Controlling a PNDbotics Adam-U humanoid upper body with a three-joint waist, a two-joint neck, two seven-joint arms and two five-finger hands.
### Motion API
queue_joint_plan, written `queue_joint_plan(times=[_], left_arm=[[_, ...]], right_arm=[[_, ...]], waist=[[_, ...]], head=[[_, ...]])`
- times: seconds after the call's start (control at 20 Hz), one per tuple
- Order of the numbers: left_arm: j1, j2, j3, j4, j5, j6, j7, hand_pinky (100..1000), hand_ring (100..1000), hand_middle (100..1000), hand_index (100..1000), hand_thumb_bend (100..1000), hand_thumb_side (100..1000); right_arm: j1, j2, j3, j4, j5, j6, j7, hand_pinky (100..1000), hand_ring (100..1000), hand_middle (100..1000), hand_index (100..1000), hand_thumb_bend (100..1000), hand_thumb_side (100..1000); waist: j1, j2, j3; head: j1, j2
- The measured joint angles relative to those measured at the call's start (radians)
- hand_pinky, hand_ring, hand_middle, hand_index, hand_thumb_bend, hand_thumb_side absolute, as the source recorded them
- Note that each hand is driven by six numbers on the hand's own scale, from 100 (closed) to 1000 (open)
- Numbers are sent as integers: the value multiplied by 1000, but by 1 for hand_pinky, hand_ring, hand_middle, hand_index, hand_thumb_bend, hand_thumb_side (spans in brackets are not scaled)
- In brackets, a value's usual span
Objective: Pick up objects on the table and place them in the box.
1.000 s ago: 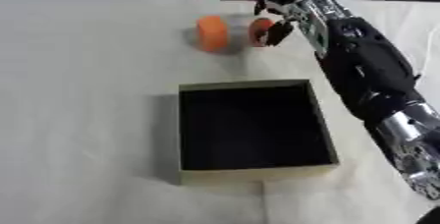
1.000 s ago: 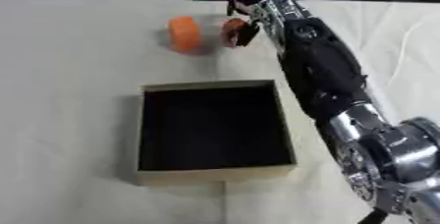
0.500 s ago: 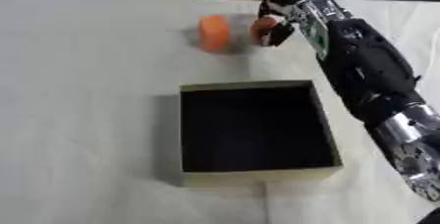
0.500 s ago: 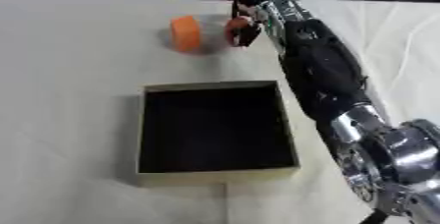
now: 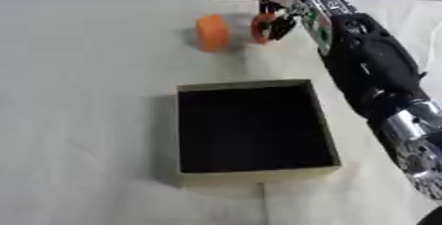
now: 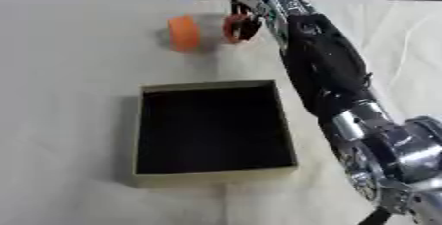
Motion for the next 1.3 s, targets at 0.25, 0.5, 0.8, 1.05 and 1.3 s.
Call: queue_joint_plan(times=[0.25, 0.5, 0.8, 1.05, 1.3], left_arm=[[0, 0, 0, 0, 0, 0, 0, 584, 572, 649, 775, 100, 733], [2, 7, 1, 0, 0, 0, 0, 584, 573, 649, 776, 100, 729], [5, 9, 4, 0, 0, 2, 2, 584, 574, 650, 777, 100, 720], [10, 9, 7, 0, -2, 3, 3, 584, 574, 650, 777, 100, 720], [10, 10, 8, 0, -4, 5, 5, 583, 575, 650, 777, 100, 718]], right_arm=[[-5, -6, 22, -8, -75, -36, 4, 755, 702, 486, 596, 100, 230], [-8, -57, 62, -50, -180, -104, 32, 765, 703, 494, 610, 100, 135], [4, -138, 138, -136, -315, -178, 76, 757, 695, 493, 610, 100, 100], [49, -204, 216, -249, -428, -208, 96, 757, 693, 493, 613, 100, 100], [104, -274, 301, -404, -558, -200, 129, 761, 693, 497, 619, 100, 100]], waist=[[-1, -14, -11], [-3, -28, -23], [-4, -44, -39], [-5, -47, -47], [-7, -52, -55]], head=[[5, 11], [18, 17], [35, 23], [45, 23], [54, 23]])
